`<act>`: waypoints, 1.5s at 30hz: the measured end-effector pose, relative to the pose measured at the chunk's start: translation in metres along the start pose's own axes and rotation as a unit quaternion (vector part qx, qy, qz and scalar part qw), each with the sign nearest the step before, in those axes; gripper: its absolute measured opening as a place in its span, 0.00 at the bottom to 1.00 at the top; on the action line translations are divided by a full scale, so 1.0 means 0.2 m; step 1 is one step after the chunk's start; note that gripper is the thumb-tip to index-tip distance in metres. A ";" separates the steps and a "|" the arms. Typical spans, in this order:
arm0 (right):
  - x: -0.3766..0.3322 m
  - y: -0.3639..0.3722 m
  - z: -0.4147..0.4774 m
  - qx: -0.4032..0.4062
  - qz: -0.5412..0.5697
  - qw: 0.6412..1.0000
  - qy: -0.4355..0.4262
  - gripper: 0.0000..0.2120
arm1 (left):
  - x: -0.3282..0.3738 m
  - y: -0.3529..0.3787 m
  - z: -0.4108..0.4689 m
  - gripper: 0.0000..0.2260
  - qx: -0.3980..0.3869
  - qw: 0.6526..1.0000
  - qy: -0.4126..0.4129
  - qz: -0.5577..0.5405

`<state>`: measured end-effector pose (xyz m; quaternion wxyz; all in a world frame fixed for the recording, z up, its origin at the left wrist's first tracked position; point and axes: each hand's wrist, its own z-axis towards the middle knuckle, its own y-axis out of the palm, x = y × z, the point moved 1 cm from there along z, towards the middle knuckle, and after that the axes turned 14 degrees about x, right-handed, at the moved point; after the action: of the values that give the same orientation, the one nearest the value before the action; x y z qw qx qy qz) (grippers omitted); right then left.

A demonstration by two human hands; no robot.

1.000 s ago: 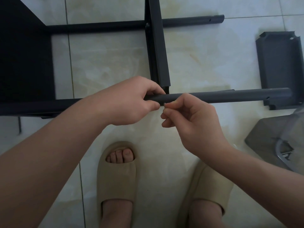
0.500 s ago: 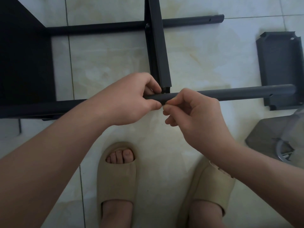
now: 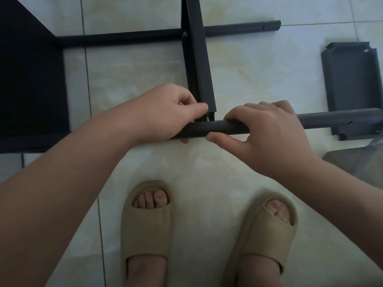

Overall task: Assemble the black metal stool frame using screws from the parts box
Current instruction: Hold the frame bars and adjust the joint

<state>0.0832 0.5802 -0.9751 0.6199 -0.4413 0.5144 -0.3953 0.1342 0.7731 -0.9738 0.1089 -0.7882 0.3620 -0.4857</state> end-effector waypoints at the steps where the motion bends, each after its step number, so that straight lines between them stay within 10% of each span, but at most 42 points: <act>1: 0.00 0.00 0.00 0.002 0.006 1.000 0.000 0.28 | 0.00 0.01 0.03 0.15 0.006 1.000 -0.014 0.002; 45: 0.16 0.13 0.23 -0.099 -0.027 0.990 -0.096 0.35 | 0.04 0.08 0.17 0.19 0.088 0.995 -0.016 0.047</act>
<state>0.1335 0.5646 -1.0044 0.6090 -0.5502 0.4770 -0.3145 0.1566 0.7504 -0.9945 0.2064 -0.7653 0.3525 -0.4974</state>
